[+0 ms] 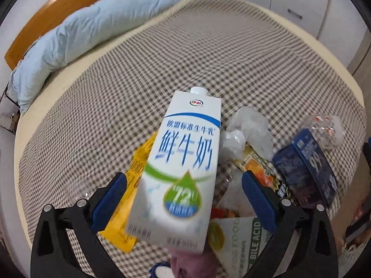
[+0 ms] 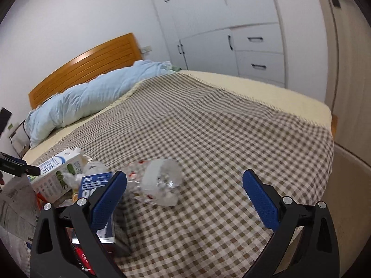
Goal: Collect trash
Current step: 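Grasp the white milk carton with the left tool and lift it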
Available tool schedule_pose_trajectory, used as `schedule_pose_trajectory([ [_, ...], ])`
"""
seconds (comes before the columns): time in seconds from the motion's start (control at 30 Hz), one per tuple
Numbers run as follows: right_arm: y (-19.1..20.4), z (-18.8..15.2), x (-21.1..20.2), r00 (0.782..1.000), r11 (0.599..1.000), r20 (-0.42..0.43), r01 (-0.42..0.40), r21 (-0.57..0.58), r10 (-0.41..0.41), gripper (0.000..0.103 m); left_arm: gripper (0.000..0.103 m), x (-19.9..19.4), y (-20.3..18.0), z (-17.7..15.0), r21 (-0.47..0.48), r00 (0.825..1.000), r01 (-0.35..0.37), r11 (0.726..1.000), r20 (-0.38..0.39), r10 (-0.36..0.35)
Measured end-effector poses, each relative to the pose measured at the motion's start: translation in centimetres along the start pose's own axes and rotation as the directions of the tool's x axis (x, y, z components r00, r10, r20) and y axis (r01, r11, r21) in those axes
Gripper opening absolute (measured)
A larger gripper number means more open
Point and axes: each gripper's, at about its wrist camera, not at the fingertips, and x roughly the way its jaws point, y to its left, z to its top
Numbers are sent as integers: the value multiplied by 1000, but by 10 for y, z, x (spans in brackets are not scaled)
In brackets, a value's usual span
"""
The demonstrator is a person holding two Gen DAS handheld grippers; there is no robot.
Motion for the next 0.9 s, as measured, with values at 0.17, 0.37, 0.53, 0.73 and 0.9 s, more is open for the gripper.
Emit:
schedule_pose_trajectory([
  [0.17,-8,-2,4,999,1000,-22,29,-3,-29,97,96,26,1,21,16,997,-26,1000,-69,27],
  [0.37,-11,-1,9,999,999,-27,37,-28,-38,97,96,52,7,24,2,991,14,1000,-135,-13],
  [0.53,-9,-1,9,999,999,-28,28,-41,-29,97,84,53,12,23,-40,991,26,999,-133,-31],
  [0.73,-6,-1,7,999,999,-28,17,-40,-18,97,81,49,8,22,-40,993,-28,999,-120,23],
  [0.9,-7,1,2,1000,999,-19,4,-35,-5,97,79,36,16,23,-105,997,-56,993,-60,50],
])
